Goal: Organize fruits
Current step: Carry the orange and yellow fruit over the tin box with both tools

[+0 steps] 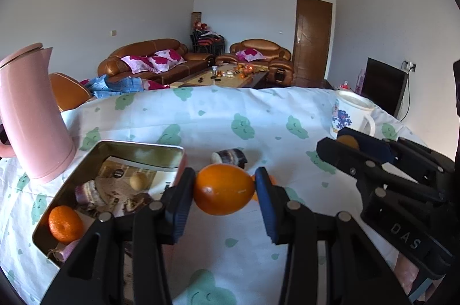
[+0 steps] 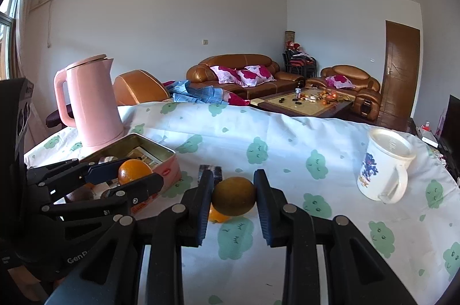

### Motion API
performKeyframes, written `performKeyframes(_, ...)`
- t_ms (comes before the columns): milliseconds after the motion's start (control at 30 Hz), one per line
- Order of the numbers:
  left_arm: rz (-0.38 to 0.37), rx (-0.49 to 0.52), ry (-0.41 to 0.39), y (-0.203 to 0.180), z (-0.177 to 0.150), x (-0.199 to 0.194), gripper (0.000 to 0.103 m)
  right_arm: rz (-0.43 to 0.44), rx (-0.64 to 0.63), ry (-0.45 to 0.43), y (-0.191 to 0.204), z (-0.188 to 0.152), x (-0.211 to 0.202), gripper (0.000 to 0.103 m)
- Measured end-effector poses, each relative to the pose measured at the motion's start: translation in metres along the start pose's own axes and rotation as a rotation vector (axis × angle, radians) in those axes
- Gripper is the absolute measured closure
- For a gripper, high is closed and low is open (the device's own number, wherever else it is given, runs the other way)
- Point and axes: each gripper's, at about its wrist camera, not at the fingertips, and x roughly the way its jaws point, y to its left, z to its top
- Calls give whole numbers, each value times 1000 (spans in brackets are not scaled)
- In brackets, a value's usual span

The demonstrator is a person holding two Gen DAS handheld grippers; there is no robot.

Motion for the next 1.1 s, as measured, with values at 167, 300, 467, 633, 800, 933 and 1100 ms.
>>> performKeyframes(167, 17, -22, 3, 13, -1, -2, 59, 17, -12, 1, 10, 4, 4, 72)
performKeyframes(300, 32, -32, -1, 22, -2, -5, 59, 33, -21, 3, 18, 7, 7, 72)
performKeyframes(467, 51, -53, 1, 38, -3, -8, 59, 58, -36, 7, 29, 11, 13, 72)
performKeyframes(633, 66, -74, -2, 52, -1, -12, 59, 77, -58, 7, 43, 16, 18, 72)
performKeyframes(800, 87, -99, -9, 69, 2, -18, 59, 94, -77, 7, 54, 20, 23, 72)
performKeyframes(933, 112, -115, -10, 85, 4, -21, 59, 119, -74, 16, 60, 24, 30, 72)
performKeyframes(1100, 140, -143, -6, 108, 6, -22, 59, 145, -68, 28, 67, 27, 40, 72)
